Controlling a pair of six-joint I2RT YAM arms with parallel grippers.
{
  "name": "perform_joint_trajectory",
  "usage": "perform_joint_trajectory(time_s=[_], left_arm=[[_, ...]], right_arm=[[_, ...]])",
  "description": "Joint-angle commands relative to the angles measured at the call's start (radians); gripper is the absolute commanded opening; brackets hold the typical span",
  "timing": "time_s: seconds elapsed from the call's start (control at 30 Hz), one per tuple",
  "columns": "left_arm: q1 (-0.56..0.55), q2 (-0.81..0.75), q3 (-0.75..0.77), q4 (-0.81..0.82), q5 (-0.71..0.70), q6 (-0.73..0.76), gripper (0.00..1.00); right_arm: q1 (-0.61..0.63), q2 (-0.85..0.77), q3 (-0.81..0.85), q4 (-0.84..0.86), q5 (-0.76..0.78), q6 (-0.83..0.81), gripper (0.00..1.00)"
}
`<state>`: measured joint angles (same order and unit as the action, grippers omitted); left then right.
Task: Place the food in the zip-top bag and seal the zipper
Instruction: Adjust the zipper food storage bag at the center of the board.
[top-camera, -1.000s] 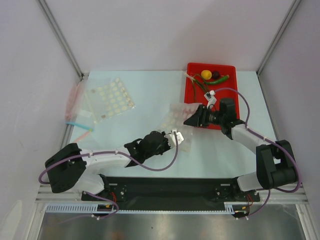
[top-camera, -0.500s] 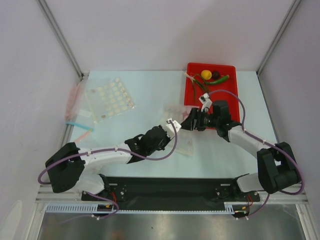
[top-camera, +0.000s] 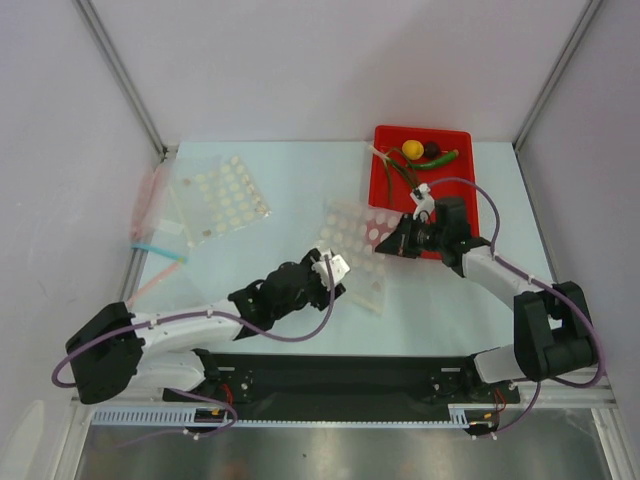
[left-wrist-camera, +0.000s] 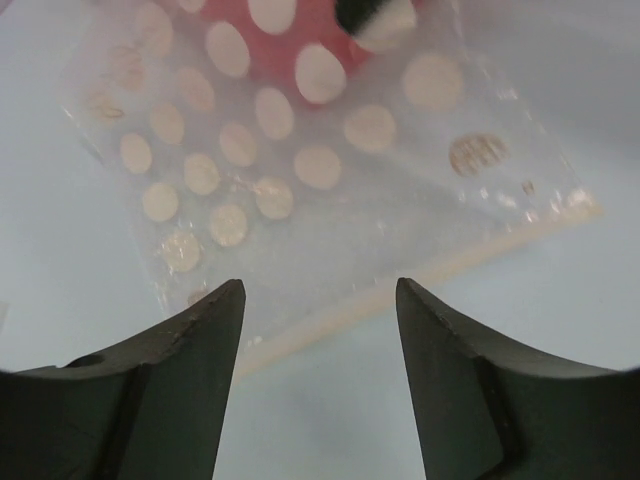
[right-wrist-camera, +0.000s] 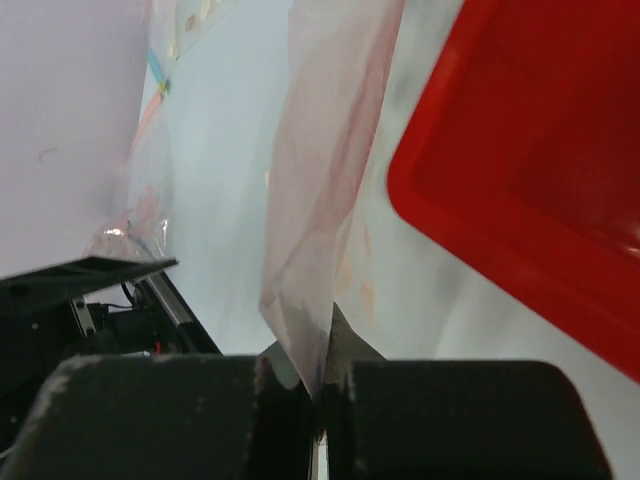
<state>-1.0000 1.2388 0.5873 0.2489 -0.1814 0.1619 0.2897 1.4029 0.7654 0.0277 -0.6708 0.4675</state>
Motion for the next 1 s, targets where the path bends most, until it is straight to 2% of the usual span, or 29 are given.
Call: perform_joint_trajectory(time_s=[0.0, 0.13, 0.4, 0.57, 0.8, 0.87, 0.9, 0.93, 0.97], left_arm=[[-0.046, -0.073, -0.101, 0.137, 0.093, 0.212, 0.71], [-0.058, -0.076, -0.095, 0.129, 0.036, 0.252, 0.71], [-0.117, 0.144, -0.006, 0.145, -0.164, 0.398, 0.67], [-0.121, 0.249, 0.049, 0.115, -0.174, 0.455, 0.64], [-0.123, 0.362, 0.110, 0.152, -0.210, 0.510, 0.62], [-0.121, 0.424, 0.135, 0.151, -0.240, 0.525, 0.53], [-0.123, 0.441, 0.161, 0.142, -0.248, 0.528, 0.44], [-0.123, 0.455, 0.172, 0.135, -0.257, 0.525, 0.22], [-0.123, 0.471, 0.198, 0.104, -0.280, 0.519, 0.12]], right_arm=[[-0.052, 0.021, 0.032, 0.005, -0.098, 0.001, 0.00], [-0.076, 0.039, 0.054, -0.025, -0.101, -0.026, 0.00], [-0.095, 0.080, 0.069, -0.023, -0.118, -0.021, 0.01], [-0.098, 0.074, 0.068, -0.023, -0.118, -0.020, 0.02], [-0.098, 0.077, 0.060, -0.018, -0.131, -0.010, 0.02], [-0.098, 0.079, 0.060, -0.017, -0.134, -0.010, 0.02], [-0.098, 0.077, 0.060, -0.017, -0.138, -0.010, 0.02], [-0.098, 0.077, 0.058, -0.015, -0.139, -0.010, 0.02], [-0.098, 0.077, 0.058, -0.014, -0.138, -0.009, 0.03]])
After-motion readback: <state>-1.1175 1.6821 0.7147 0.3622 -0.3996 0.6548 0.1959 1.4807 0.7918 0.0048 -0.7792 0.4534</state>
